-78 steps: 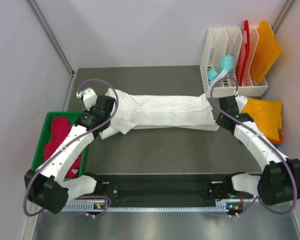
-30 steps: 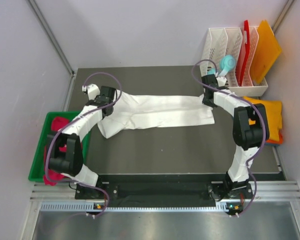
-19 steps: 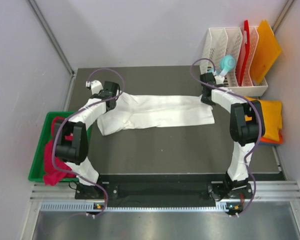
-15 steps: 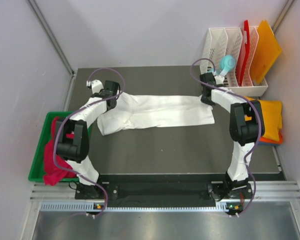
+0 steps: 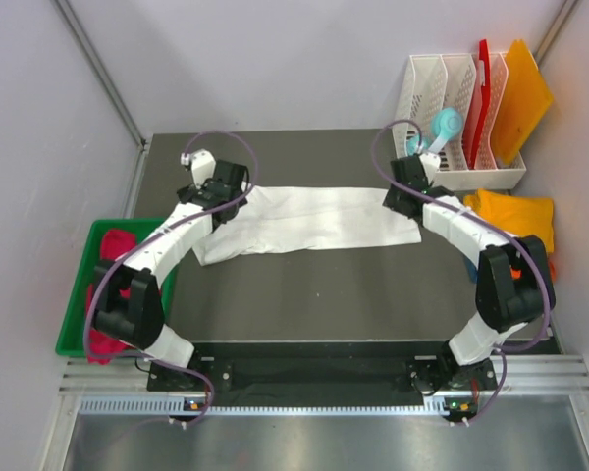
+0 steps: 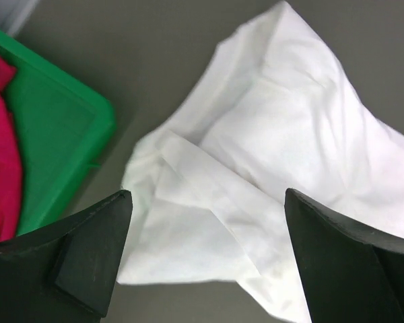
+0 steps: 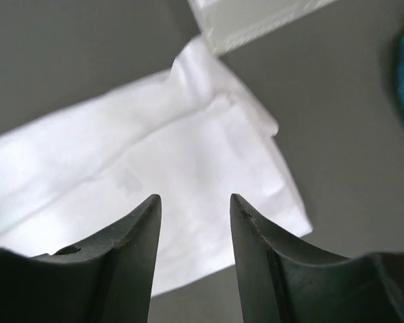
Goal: Fold and stack the t-shirts
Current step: Fold the tshirt
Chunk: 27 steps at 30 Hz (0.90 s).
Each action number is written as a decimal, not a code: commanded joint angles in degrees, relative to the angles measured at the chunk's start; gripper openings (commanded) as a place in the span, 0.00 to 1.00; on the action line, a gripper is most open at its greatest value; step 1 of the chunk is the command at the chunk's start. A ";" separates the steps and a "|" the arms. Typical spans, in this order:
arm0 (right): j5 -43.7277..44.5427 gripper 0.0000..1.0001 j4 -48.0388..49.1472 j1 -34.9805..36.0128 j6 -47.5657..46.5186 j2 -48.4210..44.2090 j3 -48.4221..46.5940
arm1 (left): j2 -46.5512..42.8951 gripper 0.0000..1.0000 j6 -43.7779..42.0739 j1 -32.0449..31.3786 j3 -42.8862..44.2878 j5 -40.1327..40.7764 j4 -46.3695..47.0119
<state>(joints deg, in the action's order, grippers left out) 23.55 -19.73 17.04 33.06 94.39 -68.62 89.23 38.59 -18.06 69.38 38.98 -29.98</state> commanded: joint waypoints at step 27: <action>-6.76 0.33 0.04 3.97 5.00 4.32 12.28 | 1.75 0.99 9.84 -6.63 -11.55 -3.30 -0.17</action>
<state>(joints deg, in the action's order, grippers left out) 19.33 -19.09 21.21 38.02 100.09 -58.54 94.83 48.36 -24.84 57.95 34.15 -31.24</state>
